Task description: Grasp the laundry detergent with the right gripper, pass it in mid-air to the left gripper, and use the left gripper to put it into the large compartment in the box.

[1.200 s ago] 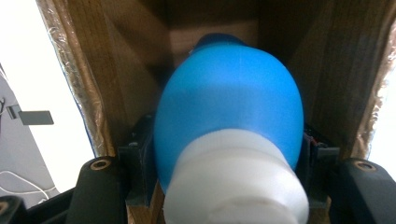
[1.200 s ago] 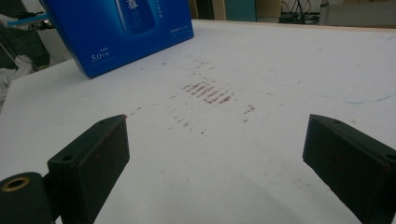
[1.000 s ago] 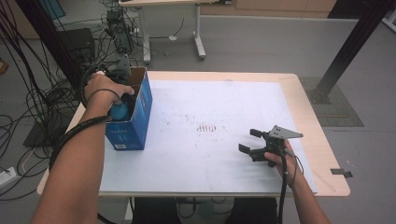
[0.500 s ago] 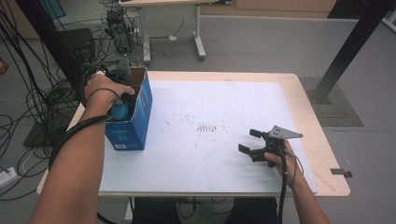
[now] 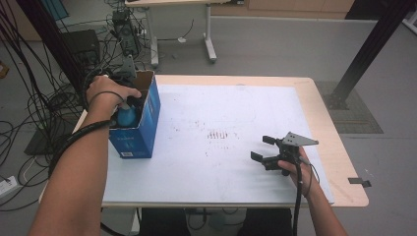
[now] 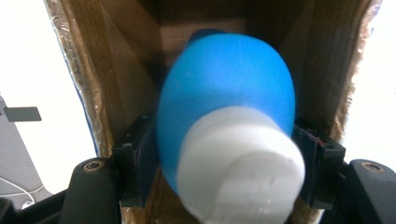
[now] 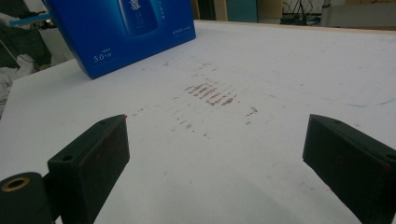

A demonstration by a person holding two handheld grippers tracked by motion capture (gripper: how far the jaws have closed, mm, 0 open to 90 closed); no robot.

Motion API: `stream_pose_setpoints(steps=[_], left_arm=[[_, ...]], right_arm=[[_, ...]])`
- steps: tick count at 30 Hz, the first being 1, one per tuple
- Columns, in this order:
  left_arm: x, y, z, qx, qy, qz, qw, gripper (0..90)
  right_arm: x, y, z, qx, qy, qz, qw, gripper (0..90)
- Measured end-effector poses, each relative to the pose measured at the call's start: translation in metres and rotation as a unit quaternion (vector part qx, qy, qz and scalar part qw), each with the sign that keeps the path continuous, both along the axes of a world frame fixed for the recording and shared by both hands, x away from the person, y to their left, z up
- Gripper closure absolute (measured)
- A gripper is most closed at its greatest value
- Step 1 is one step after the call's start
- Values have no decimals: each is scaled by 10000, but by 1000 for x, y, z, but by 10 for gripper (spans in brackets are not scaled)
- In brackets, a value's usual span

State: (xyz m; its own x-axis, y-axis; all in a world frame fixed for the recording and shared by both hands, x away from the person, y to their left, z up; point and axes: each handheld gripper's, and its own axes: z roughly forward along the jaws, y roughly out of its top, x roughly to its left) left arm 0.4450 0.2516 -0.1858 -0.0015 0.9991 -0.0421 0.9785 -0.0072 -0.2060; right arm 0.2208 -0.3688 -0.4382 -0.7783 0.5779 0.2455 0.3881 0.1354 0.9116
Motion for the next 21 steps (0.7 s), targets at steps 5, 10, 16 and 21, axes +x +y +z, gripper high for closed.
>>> stream_pose_setpoints(steps=[5,10,16,21], left_arm=[[-3,1,12,-8,-88,33,10000,340],[-6,0,23,7,-171,73,9998,333],[-13,-2,43,6,-266,67,9996,329],[-18,-3,62,50,-334,46,9994,314]], right_arm=[[0,-1,3,-8,-25,-12,10000,66],[0,-1,5,3,-48,-1,10000,66],[1,0,8,-10,-91,21,10000,66],[1,0,12,7,-150,51,9999,66]])
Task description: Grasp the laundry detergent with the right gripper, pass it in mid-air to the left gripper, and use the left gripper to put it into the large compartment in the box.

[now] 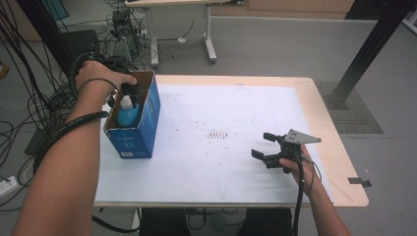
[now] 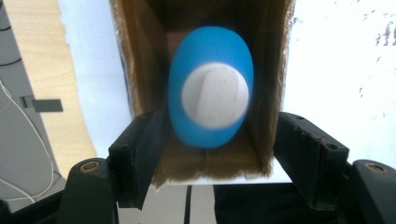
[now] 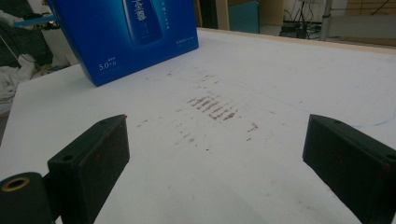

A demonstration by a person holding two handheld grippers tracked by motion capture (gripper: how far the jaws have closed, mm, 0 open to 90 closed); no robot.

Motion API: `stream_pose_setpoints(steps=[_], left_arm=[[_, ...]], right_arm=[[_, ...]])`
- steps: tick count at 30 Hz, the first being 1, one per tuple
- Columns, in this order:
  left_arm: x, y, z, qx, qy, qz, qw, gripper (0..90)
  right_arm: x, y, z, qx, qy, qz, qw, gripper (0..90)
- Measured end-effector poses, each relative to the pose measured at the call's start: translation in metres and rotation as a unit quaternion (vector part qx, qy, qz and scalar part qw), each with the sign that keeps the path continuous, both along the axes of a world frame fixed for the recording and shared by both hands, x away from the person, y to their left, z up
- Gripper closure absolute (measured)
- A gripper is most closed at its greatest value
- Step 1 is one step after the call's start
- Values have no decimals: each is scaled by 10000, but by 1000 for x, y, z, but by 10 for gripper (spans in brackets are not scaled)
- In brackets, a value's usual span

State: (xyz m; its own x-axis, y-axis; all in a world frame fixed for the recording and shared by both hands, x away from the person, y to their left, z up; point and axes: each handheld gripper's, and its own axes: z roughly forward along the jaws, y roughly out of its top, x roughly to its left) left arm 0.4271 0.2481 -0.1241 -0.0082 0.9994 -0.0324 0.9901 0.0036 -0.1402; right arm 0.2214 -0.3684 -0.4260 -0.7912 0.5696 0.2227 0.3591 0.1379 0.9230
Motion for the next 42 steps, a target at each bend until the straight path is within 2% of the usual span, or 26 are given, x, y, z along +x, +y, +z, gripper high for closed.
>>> stream_pose_setpoints(steps=[7,12,19,21,24,31,42], left_arm=[[-5,-2,18,45,-34,7,10000,280],[-9,-6,30,83,-80,-5,9999,205],[-11,-9,39,31,-85,-65,9999,173],[-12,-13,42,143,-108,-79,9998,167],[-14,-14,47,132,-131,-73,9998,141],[-19,-17,49,-15,-170,-174,9997,108],[-24,-36,50,-133,-225,-483,9985,95]], right_arm=[[-1,1,1,12,-17,21,10000,66],[-1,1,3,6,-44,17,10000,66],[-1,0,7,-34,-66,36,10000,66],[-2,1,7,-47,-70,41,10000,66],[-1,2,10,-69,-88,50,9999,66],[-1,3,14,-102,-97,90,9999,66],[-3,3,24,-280,-95,107,9995,66]])
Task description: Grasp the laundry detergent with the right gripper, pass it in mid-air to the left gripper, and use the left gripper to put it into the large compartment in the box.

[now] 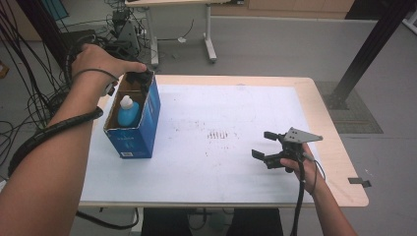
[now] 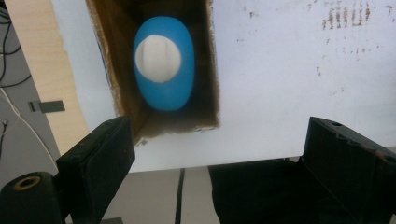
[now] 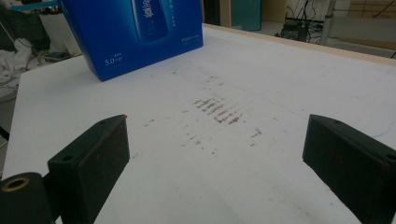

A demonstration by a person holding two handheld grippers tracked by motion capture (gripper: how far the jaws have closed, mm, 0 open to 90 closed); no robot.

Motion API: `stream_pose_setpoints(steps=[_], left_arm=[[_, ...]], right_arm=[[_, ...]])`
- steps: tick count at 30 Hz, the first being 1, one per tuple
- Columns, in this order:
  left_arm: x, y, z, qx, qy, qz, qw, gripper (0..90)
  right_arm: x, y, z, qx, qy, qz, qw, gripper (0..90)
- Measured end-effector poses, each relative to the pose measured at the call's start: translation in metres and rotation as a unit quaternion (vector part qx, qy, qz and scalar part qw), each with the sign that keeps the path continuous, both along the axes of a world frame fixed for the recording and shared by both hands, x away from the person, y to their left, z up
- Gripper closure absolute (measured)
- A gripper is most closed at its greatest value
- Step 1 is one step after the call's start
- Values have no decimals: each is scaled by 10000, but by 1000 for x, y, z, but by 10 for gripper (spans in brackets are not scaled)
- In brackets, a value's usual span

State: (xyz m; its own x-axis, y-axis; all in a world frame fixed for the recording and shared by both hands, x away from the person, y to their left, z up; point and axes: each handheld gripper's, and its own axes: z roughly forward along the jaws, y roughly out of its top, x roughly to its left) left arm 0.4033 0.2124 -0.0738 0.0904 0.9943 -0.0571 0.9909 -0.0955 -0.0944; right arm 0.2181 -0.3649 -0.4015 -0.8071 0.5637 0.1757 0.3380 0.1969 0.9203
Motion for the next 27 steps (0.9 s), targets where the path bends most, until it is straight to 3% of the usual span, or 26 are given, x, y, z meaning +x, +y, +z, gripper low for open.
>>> stream_pose_setpoints(steps=[7,15,19,20,22,27], left_arm=[[-3,-19,-4,-150,-84,-244,9996,89],[-7,-48,-7,-177,-152,-598,9979,74],[-10,-65,-14,-283,-154,-814,9962,71],[-10,-75,-20,-335,-128,-970,9946,71],[-10,-77,-21,-334,-124,-1000,9943,72],[-13,-98,-34,-374,-95,-1294,9908,72]], right_arm=[[-3,-4,6,-81,-2,-44,10000,66],[-6,-6,7,-102,24,-53,9999,66],[-8,-8,9,-124,35,-68,9999,66],[-8,-8,9,-130,36,-72,9999,66],[-9,-8,9,-141,33,-78,9999,66],[-11,-9,10,-186,72,-97,9998,66]])
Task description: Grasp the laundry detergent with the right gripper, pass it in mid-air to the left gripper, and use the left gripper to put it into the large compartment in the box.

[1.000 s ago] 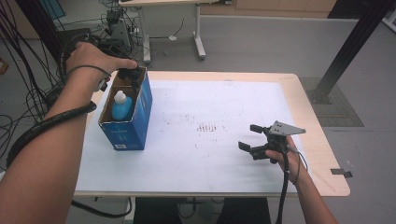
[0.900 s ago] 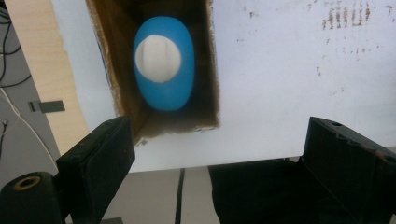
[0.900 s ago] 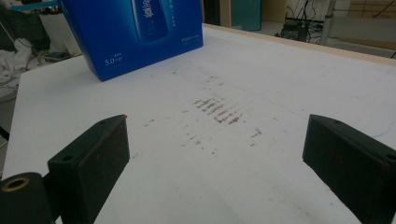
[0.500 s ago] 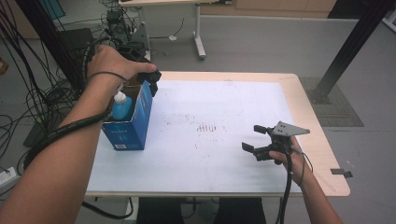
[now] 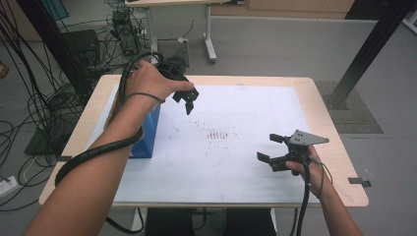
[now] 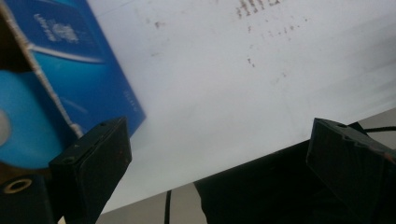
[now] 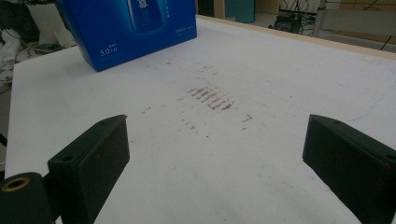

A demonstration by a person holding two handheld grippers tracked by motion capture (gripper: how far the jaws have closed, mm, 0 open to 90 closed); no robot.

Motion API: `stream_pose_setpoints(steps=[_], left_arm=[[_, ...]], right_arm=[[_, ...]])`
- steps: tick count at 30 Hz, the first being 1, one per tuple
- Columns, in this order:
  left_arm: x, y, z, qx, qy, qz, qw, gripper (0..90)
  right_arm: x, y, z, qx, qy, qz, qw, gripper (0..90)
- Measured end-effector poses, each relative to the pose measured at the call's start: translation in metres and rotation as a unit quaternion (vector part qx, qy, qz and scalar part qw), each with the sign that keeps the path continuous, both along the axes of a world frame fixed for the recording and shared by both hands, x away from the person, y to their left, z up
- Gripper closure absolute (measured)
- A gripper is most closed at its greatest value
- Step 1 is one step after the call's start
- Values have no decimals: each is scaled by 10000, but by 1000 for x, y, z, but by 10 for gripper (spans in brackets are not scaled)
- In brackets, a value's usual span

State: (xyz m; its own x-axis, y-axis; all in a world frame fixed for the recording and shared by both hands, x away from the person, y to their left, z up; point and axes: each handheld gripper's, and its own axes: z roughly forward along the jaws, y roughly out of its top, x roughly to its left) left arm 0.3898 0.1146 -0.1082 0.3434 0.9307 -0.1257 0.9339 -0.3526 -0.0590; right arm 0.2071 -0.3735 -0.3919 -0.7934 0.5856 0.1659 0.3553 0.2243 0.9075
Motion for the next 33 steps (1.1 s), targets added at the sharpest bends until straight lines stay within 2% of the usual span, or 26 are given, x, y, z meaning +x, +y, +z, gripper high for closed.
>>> stream_pose_setpoints(steps=[1,5,9,13,20,21,28,33], left_arm=[[-1,-2,-3,-59,-20,-47,10000,70],[-2,-12,-12,-82,10,-189,9998,73],[-4,-17,-19,-116,2,-235,9997,74],[-6,-25,-33,-225,28,-373,9990,74],[-10,-34,-50,-212,68,-464,9987,74],[-12,-38,-57,-209,81,-484,9986,74],[-12,-42,-67,-162,130,-558,9982,76],[-11,-40,-71,-179,150,-518,9984,77]], right_arm=[[0,0,0,-5,4,-5,10000,66],[-1,1,-1,-26,20,-13,10000,66],[-2,1,-1,-29,24,-24,10000,66],[-2,2,-1,-48,40,-29,10000,66],[-1,1,-3,-49,50,-30,10000,66],[-1,1,-3,-49,54,-38,10000,67],[-1,1,-3,-53,65,-23,10000,66],[-1,1,-3,-50,79,-34,10000,67]])
